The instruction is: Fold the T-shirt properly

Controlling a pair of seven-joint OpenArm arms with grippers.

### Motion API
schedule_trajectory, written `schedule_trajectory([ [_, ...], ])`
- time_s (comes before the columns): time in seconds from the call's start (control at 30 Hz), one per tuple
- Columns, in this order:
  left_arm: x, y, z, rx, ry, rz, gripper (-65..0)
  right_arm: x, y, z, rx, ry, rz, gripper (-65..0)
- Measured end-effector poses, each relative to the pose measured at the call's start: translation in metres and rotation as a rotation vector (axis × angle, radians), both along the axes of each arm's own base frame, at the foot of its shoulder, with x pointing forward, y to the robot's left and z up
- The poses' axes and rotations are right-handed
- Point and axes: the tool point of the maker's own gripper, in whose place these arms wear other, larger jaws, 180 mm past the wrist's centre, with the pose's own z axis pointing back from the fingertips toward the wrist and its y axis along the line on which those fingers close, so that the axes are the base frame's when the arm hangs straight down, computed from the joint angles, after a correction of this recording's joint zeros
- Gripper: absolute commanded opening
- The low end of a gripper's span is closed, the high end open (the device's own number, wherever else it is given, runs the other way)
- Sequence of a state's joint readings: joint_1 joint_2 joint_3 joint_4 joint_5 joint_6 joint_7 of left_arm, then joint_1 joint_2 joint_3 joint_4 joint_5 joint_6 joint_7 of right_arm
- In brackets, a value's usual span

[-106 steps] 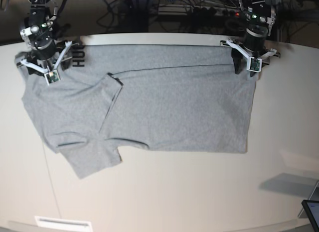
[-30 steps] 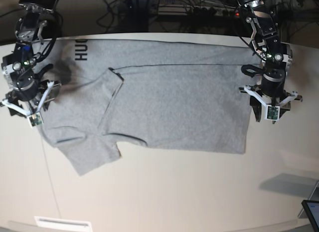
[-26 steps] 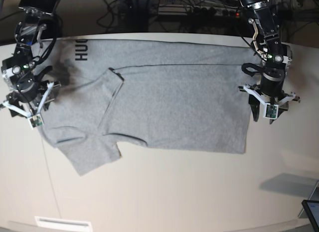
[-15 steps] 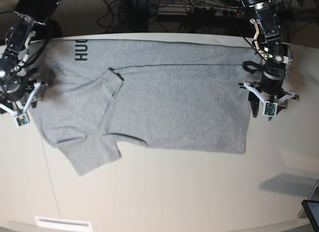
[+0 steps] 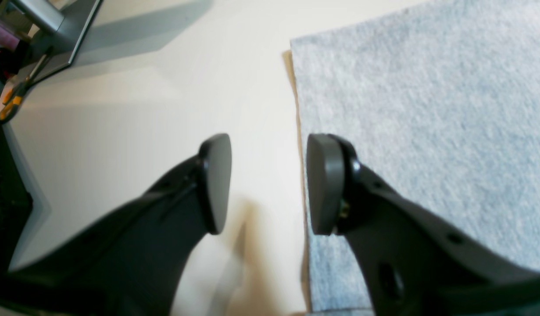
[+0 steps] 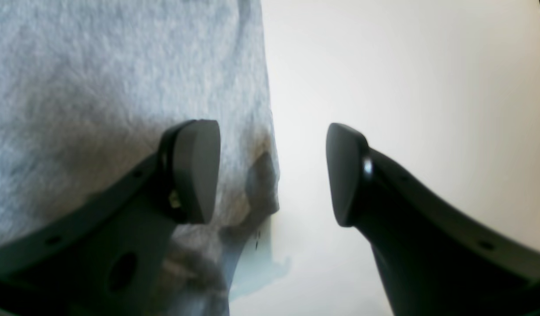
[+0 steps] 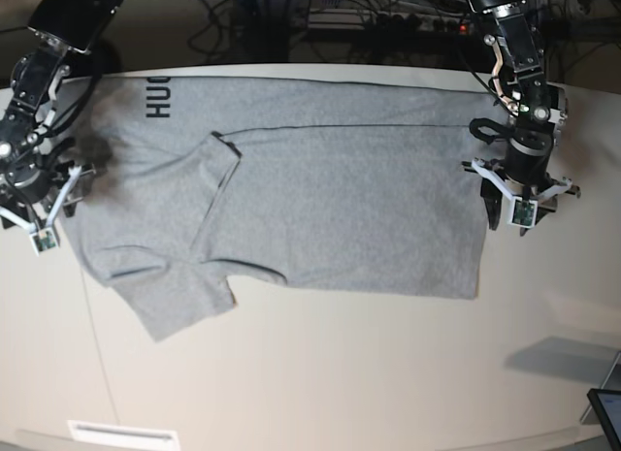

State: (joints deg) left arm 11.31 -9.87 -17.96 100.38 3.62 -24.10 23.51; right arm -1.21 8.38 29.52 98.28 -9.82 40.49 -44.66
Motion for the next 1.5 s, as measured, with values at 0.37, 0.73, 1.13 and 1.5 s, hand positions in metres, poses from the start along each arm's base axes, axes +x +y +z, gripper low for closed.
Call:
schedule_trajectory([
  [0.37,0.000,0.001,-0.001,0.002,0.004,-0.001,-37.8,-0.001,-0.011,-0.030,0.094,0.060,-0.075,-28.3],
  [0.73,0.002,-0.006,-0.002,-0.007,0.001,-0.012,-37.8,0.005,-0.012,-0.026,0.099,0.043,-0.077,-28.3],
  [1.13,0.011,-0.055,-0.013,-0.044,0.023,-0.132,-37.8,0.003,-0.002,-0.032,0.125,0.048,-0.079,-28.3],
  [1.5,0.011,-0.056,-0.013,-0.045,0.022,-0.136,-37.8,0.003,-0.002,-0.032,0.126,0.048,-0.078,-28.3],
])
